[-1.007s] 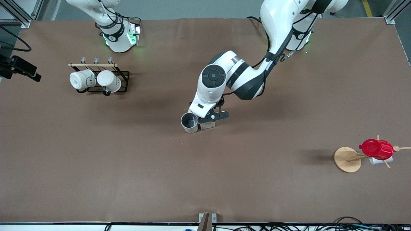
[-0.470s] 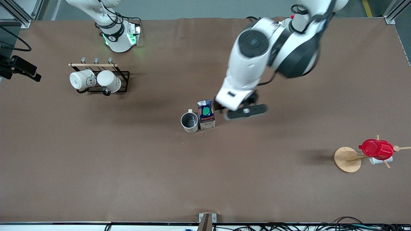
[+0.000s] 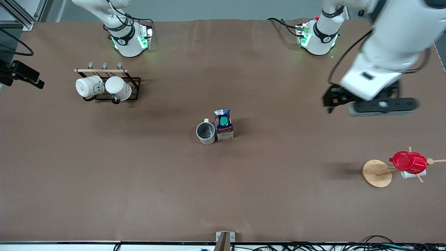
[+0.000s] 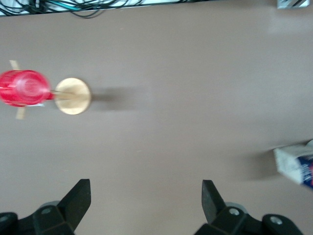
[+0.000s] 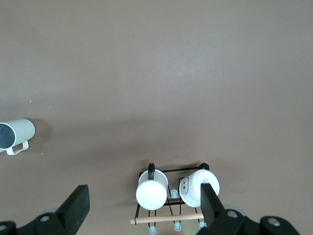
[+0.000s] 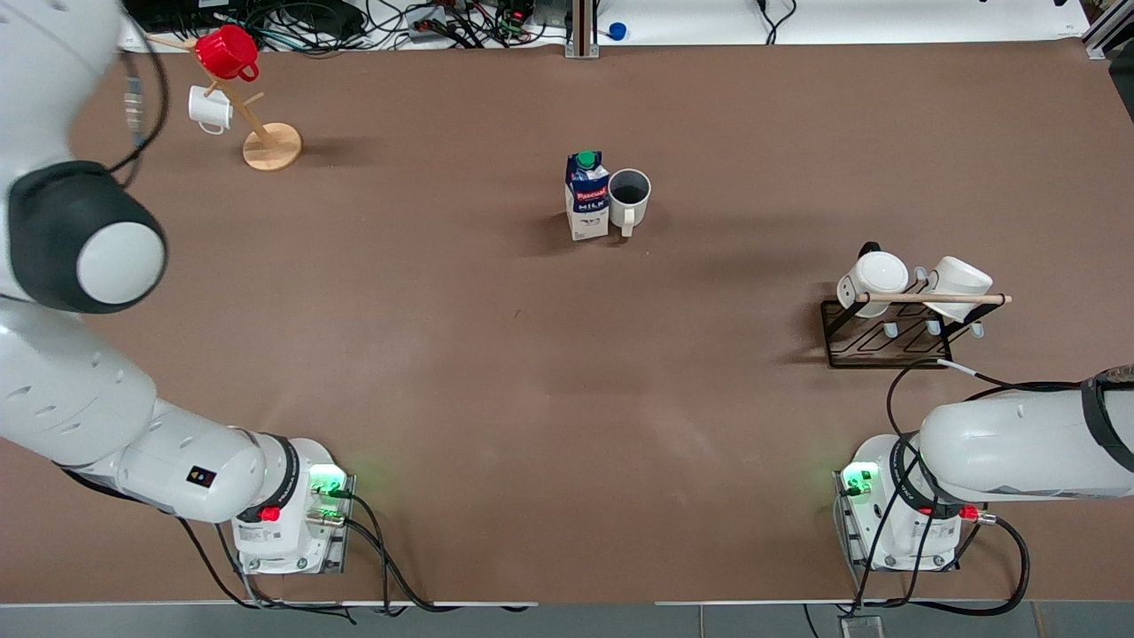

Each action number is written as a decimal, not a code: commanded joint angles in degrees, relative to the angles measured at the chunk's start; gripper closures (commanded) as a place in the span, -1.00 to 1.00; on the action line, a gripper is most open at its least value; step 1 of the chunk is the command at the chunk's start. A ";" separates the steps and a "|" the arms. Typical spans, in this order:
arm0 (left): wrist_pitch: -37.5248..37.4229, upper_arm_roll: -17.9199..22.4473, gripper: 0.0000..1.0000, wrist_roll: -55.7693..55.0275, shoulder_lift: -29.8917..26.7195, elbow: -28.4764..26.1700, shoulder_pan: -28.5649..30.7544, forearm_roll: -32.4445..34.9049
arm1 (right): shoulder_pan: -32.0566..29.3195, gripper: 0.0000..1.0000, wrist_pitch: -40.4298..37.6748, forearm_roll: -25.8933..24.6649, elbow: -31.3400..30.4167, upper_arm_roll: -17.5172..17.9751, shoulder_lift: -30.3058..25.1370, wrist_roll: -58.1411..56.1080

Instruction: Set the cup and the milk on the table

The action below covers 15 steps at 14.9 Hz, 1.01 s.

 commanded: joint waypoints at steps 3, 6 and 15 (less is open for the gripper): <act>-0.70 -0.91 -1.00 9.35 -10.59 -11.62 6.62 -2.78 | -0.52 -1.00 -0.65 0.23 0.95 0.17 0.33 -0.58; -0.51 -2.82 -1.00 12.61 -15.79 -18.50 12.42 -7.53 | -0.52 -1.00 -0.74 0.23 0.95 0.17 0.33 -0.58; -2.80 -6.18 -1.00 14.63 -17.82 -20.36 16.13 -7.27 | -0.61 -1.00 -0.83 0.23 0.87 0.08 0.42 -0.67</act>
